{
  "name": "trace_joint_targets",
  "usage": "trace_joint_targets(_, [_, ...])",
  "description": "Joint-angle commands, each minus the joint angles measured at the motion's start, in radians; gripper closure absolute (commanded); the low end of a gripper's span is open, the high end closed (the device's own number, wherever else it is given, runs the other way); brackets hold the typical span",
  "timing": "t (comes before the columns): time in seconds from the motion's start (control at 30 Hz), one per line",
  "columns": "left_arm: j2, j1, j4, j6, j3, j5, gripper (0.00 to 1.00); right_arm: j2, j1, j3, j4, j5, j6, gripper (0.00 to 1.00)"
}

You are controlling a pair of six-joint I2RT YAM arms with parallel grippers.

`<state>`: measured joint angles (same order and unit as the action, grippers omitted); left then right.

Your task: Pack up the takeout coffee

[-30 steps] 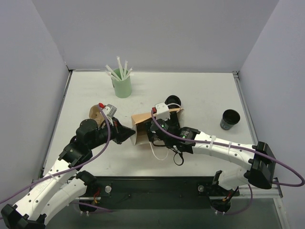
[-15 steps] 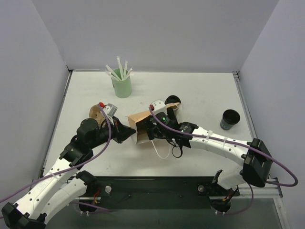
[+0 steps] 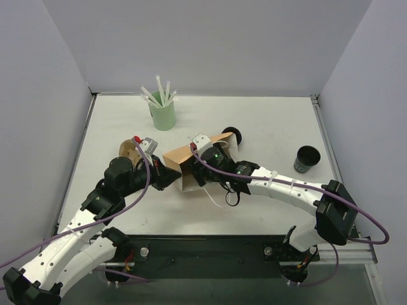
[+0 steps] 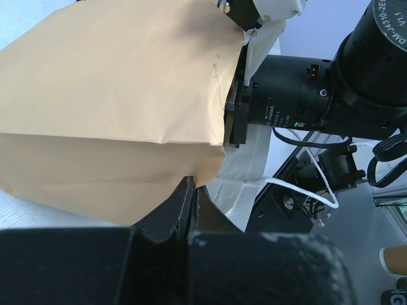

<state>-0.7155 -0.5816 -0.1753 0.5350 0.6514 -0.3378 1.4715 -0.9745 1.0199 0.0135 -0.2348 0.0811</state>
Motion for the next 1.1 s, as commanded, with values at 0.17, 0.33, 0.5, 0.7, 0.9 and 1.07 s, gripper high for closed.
trace_joint_targets(0.17, [0.011, -0.003, 0.023, -0.013, 0.021, -0.001, 1.0, -0.01, 0.002, 0.025, -0.032, 0.014, -0.066, 0.28])
trace_joint_targets(0.33, [0.014, -0.003, 0.013, -0.027, 0.024, 0.006, 1.0, -0.025, 0.002, 0.013, -0.032, 0.025, -0.072, 0.37])
trace_joint_targets(0.5, [0.011, -0.003, 0.01, -0.032, 0.025, 0.008, 1.0, -0.031, 0.002, 0.009, -0.03, 0.026, -0.073, 0.44])
trace_joint_targets(0.7, [0.008, -0.001, -0.018, -0.059, 0.039, 0.023, 1.0, -0.066, 0.003, 0.008, -0.027, 0.022, -0.096, 0.5])
trace_joint_targets(0.9, [-0.005, -0.001, -0.033, -0.072, 0.059, 0.037, 1.0, -0.109, 0.0, -0.004, -0.021, 0.04, -0.104, 0.56])
trace_joint_targets(1.07, [-0.022, -0.001, -0.047, -0.064, 0.076, 0.049, 1.0, -0.155, -0.001, -0.004, 0.012, 0.06, -0.096, 0.56])
